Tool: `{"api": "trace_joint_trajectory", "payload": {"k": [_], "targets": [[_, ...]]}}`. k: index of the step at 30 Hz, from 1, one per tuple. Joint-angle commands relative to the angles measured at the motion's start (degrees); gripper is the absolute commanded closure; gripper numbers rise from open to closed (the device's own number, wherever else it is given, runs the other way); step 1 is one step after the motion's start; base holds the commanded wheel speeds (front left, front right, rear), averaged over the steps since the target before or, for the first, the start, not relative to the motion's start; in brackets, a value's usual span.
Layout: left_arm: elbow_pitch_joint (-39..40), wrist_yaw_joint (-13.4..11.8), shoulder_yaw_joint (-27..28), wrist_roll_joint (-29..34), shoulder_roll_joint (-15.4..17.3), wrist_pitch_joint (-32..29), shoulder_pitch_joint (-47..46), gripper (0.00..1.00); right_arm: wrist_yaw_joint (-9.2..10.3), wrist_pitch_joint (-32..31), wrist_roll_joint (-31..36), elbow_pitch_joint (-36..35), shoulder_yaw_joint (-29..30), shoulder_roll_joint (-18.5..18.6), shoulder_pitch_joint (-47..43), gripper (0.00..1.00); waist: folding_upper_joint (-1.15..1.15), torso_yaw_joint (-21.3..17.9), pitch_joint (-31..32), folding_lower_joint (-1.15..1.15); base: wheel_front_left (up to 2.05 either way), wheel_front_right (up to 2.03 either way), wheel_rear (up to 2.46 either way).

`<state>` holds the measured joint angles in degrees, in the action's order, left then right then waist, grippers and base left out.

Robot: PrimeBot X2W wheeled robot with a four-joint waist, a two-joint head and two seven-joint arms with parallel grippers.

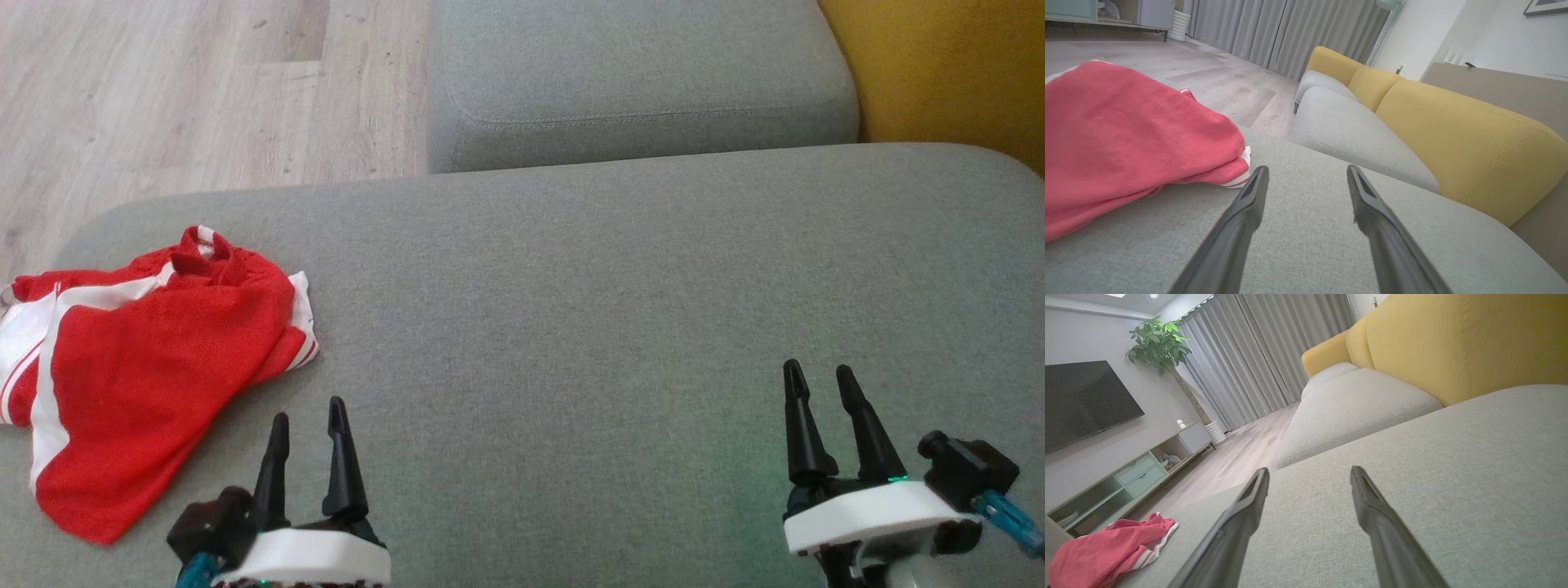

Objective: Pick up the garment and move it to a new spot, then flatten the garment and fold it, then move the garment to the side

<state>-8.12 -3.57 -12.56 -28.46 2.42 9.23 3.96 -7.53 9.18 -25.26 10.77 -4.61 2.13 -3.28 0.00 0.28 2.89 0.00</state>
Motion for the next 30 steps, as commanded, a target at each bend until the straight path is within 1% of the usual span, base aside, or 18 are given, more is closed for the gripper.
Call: {"api": "trace_joint_trajectory", "payload": {"k": [1,7,18,30], "targets": [[2.2,-0.3,0.9,1.5,0.4,0.9,-1.4,0.00,0.03,0.9,1.6,-2.1,-1.2,0.6,1.5,0.00,0.00,0.0,0.0,0.00,0.00,0.00,0.00],[1.9,-1.6,0.4,3.5,0.4,1.9,-1.1,0.00,0.03,1.9,5.6,-1.8,-1.7,0.6,1.4,0.00,0.00,-0.1,-0.1,0.00,0.00,0.00,0.00],[0.7,-3.5,-1.2,11.0,0.4,3.8,-1.1,0.00,0.04,3.8,13.3,-0.3,-2.7,0.7,1.2,0.00,0.00,-0.1,0.0,0.00,0.00,0.00,0.00],[0.7,-5.7,-2.8,17.4,0.5,5.8,-0.7,0.00,0.04,5.8,21.9,2.2,-2.4,0.8,0.9,0.00,0.00,-0.1,0.6,0.00,0.00,0.00,0.00]]}}
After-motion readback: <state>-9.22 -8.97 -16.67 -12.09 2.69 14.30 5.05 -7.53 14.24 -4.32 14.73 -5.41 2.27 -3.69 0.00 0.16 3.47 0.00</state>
